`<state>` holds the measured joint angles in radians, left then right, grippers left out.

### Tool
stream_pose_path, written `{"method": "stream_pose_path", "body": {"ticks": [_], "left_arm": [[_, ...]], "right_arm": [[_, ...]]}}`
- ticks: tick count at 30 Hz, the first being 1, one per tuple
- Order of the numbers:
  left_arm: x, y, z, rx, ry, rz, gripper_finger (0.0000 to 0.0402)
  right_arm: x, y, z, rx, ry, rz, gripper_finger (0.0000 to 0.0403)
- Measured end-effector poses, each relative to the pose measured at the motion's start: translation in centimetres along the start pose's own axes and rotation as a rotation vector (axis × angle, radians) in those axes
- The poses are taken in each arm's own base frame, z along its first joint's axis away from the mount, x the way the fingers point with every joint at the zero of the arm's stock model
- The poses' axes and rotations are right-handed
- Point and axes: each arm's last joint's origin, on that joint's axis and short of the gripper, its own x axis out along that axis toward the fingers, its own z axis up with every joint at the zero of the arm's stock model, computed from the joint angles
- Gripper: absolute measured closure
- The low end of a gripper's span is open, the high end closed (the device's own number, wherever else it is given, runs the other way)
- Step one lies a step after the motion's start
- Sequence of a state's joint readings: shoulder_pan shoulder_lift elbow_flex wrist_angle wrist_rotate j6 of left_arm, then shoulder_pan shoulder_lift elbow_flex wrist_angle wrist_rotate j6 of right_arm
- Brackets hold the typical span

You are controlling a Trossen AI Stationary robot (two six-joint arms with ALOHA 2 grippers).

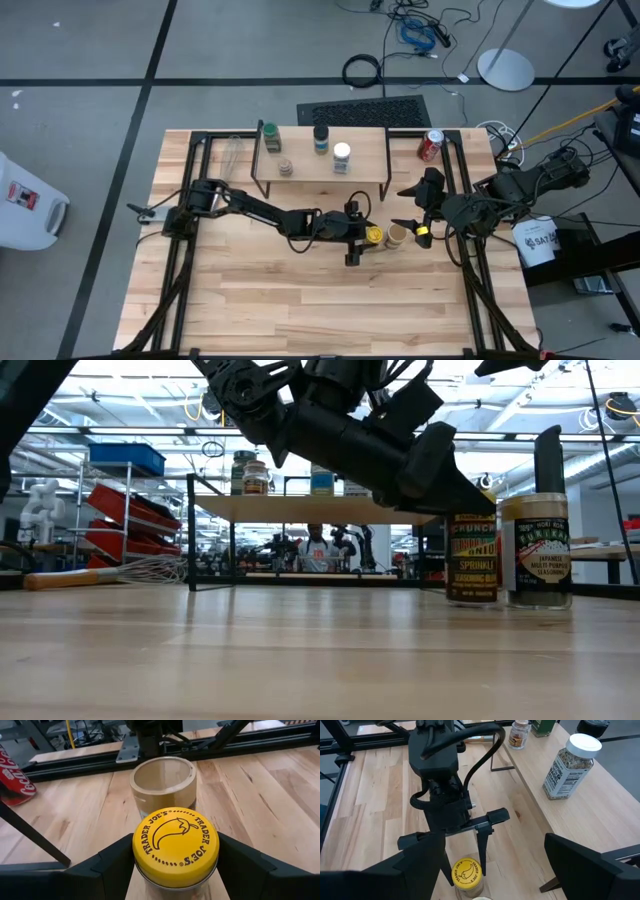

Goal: Shelf spices
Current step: Remove the yellow seasoning bottle from the shelf

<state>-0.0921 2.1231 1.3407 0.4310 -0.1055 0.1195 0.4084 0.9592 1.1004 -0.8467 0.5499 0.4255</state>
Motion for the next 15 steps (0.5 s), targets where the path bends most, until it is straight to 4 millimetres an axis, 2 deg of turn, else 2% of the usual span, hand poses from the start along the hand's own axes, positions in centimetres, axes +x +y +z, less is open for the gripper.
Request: {"method": "stream_pose_path", "body": {"ticks": [15], "left_arm": [[0.0, 0.01, 0.11, 0.017, -0.012, 0.002, 0.0127]], "right_arm": [[0.0, 0.02, 0.04, 0.003, -0.004, 0.002, 0.0074]]}}
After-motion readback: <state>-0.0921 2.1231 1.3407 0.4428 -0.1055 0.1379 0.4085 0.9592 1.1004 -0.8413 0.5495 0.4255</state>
